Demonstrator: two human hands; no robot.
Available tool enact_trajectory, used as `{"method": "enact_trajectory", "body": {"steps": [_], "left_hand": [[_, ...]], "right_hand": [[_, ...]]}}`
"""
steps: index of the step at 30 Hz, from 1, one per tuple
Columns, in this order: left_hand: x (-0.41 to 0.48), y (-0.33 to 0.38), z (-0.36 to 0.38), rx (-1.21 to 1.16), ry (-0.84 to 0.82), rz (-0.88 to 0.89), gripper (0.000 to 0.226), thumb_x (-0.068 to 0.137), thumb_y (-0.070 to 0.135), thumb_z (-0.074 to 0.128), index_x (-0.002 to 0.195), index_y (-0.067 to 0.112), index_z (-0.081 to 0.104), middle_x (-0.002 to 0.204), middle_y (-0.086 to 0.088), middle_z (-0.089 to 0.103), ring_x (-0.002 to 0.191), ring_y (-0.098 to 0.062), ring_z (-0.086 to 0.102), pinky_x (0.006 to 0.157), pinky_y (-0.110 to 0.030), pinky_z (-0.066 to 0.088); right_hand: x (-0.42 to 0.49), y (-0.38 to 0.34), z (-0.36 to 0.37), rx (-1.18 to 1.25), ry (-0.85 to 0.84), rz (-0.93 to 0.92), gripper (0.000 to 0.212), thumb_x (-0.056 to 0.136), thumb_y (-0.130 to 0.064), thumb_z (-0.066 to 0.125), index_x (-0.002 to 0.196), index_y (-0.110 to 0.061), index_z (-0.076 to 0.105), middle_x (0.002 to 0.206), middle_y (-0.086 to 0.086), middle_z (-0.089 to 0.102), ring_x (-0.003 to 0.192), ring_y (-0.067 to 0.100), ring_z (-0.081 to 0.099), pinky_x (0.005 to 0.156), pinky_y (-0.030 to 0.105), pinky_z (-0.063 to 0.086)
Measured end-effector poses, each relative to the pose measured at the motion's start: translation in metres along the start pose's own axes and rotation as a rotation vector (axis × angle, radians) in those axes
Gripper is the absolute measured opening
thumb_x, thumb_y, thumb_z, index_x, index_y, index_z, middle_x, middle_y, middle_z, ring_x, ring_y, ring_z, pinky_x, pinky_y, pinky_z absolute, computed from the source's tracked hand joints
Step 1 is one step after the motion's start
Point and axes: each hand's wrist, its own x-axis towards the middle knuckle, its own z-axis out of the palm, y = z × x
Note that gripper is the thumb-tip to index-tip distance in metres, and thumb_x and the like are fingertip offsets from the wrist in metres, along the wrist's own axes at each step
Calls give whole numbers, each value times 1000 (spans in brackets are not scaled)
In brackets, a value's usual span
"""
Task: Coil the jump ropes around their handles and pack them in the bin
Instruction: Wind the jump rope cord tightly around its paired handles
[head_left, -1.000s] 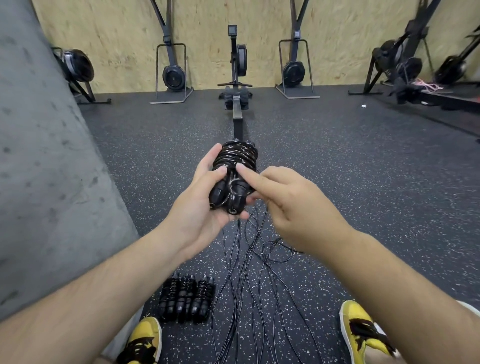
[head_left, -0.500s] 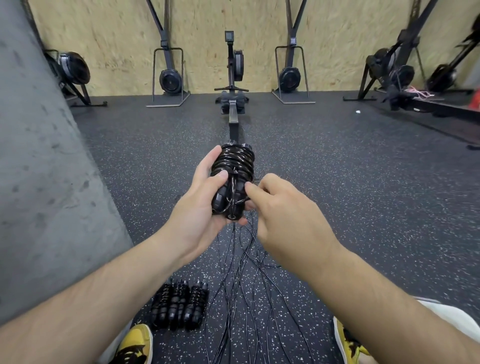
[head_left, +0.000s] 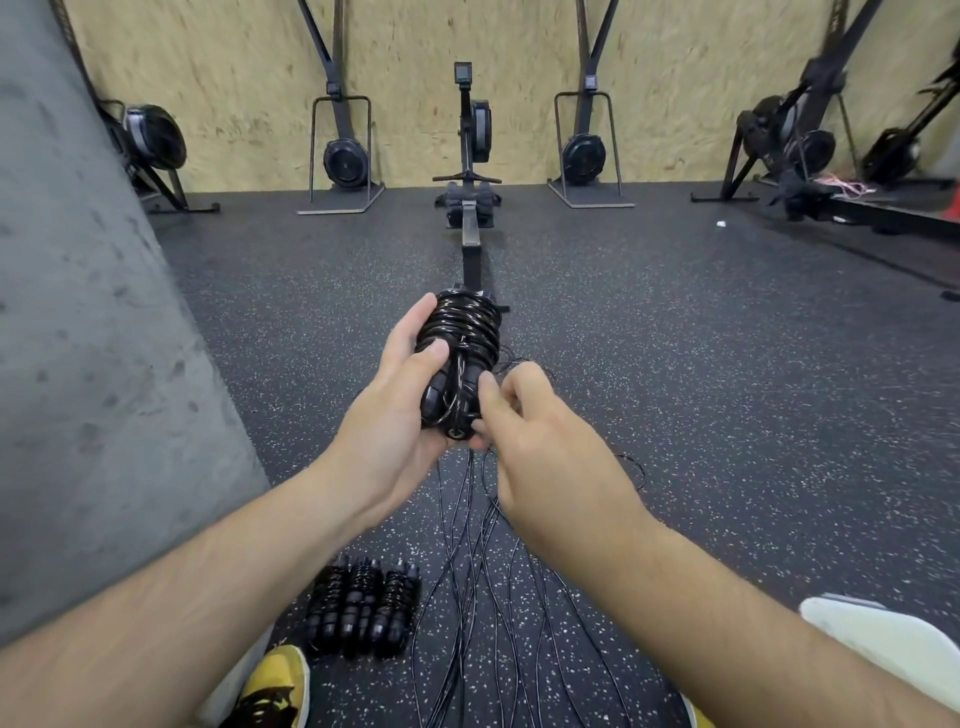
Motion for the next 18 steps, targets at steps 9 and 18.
{"method": "enact_trajectory", "body": {"steps": [9,18], "left_hand": [[-4,-2,-3,66,-10,-19,44,108,20,41,143,45,47,129,4,69,95,-9,70,61,-21,53],[0,5,-5,18,-19,12,43,107,22,41,143,45,45,127,3,70,103,-16,69,76,-30,58]], "right_hand": [[1,-2,8,48,-1,-114,60,92,-5,58,147,6,35,116,11,42,93,25,61,75,38,58],[0,2,10,397,248,-82,25,94,-10,60,119,-6,59,114,1,52,94,4,49,88,20,46]]}}
